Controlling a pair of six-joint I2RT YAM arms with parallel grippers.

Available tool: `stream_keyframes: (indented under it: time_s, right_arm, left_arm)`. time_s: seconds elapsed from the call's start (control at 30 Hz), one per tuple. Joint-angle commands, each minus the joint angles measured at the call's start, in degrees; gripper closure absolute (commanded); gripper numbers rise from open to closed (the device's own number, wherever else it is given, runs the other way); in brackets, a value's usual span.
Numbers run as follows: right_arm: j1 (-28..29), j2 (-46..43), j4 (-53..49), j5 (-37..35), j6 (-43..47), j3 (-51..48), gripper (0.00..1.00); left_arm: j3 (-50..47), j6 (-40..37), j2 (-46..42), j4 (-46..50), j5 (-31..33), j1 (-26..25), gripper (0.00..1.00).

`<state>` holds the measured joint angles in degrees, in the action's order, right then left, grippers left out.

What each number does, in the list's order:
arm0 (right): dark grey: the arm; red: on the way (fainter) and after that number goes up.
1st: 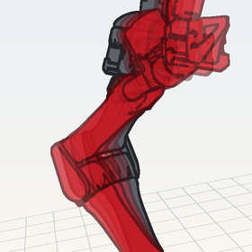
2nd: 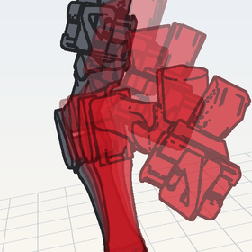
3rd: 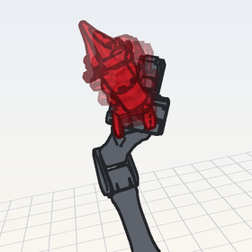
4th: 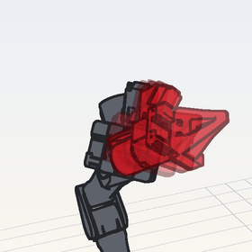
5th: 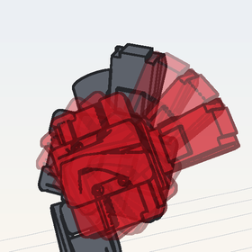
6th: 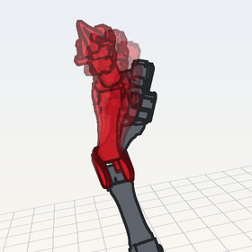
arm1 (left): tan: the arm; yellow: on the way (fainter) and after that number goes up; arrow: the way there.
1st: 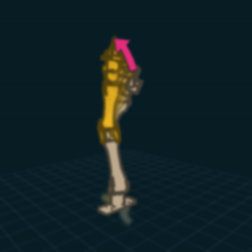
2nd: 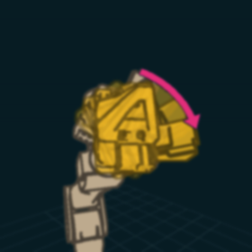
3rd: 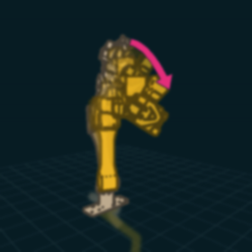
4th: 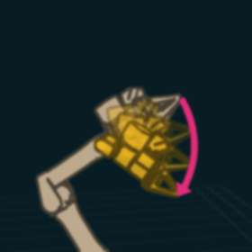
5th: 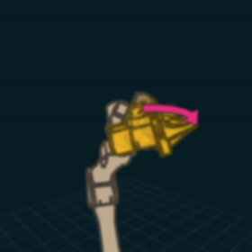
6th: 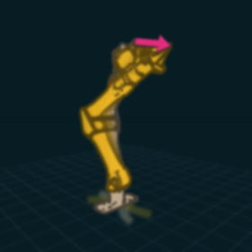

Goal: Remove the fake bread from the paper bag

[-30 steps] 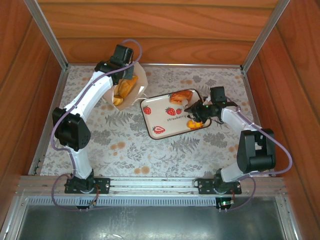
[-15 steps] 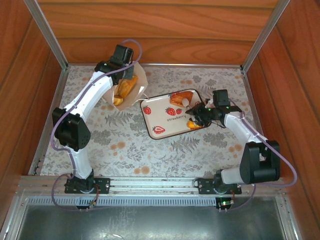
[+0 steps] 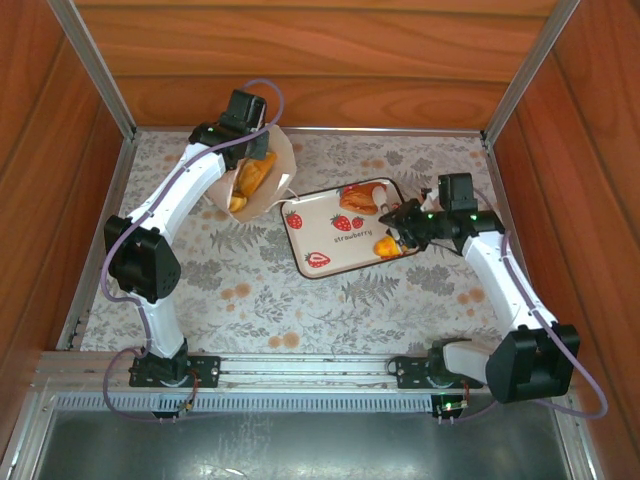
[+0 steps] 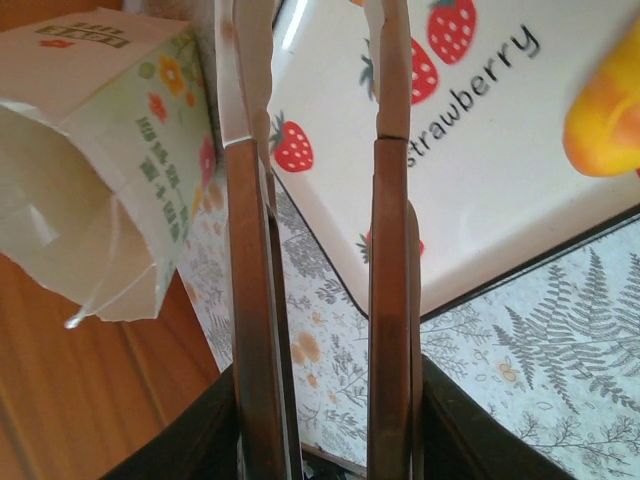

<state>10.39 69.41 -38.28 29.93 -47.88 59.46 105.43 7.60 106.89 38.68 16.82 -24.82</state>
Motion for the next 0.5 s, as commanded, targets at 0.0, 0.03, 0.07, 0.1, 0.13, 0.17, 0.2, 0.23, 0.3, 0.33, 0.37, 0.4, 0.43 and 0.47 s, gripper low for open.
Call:
stream_keyframes:
  time_s: [0.0, 0.03, 0.07, 0.1, 0.13, 0.17, 0.2, 0.23, 0.3, 0.33, 0.37, 0.4, 0.43, 0.47]
  right_arm:
    - [3.6, -0.1, -3.3, -1.0, 3.2, 6.6, 0.59]
    - [4.9, 0.6, -4.0, -1.6, 3.6, 8.5, 0.59]
    - [6.6, 1.7, -4.6, -2.5, 4.3, 11.0, 0.59]
    - [8.4, 2.8, -5.2, -3.4, 4.9, 13.6, 0.59]
    - [10.1, 4.0, -5.7, -4.0, 5.5, 15.8, 0.59]
    - [12.0, 5.6, -6.1, -4.4, 6.3, 18.6, 0.59]
    - [13.6, 7.2, -6.4, -4.5, 6.9, 21.1, 0.59]
    - [14.9, 8.6, -6.5, -4.6, 7.2, 22.9, 0.59]
    - [17.3, 12.0, -6.1, -4.3, 7.9, 26.6, 0.59]
    - [18.3, 13.2, -6.1, -3.9, 8.0, 27.9, 0.59]
    - [19.3, 14.9, -5.9, -3.7, 8.3, 29.4, 0.59]
    - [20.6, 16.8, -5.8, -3.3, 8.5, 31.0, 0.6]
    - [21.3, 17.8, -5.9, -3.1, 8.8, 31.9, 0.6]
    - [22.4, 19.6, -6.4, -3.1, 9.3, 33.6, 0.6]
  left_arm:
    - [0.8, 1.1, -1.6, 0.8, -1.3, 0.4, 1.0]
    - [0.8, 1.2, -1.6, 0.8, -1.4, 0.4, 1.0]
    - [0.9, 1.2, -1.6, 0.8, -1.4, 0.3, 1.0]
    - [0.8, 1.2, -1.6, 0.8, -1.3, 0.4, 1.0]
    - [0.7, 1.3, -1.7, 0.8, -1.2, 0.3, 1.0]
    - [0.6, 1.4, -1.7, 0.8, -1.2, 0.3, 1.0]
    - [0.5, 1.6, -1.7, 0.8, -1.1, 0.3, 1.0]
    - [0.5, 1.7, -1.6, 0.8, -1.2, 0.4, 1.0]
    - [0.4, 1.8, -1.5, 0.8, -1.4, 0.3, 1.0]
    - [0.4, 1.9, -1.4, 0.8, -1.4, 0.2, 1.0]
    - [0.3, 2.0, -1.4, 0.8, -1.4, 0.3, 1.0]
    - [0.3, 2.1, -1.4, 0.8, -1.4, 0.3, 1.0]
    - [0.1, 2.2, -1.3, 0.8, -1.5, 0.2, 1.0]
    - [0.1, 2.3, -1.3, 0.8, -1.6, 0.2, 1.0]
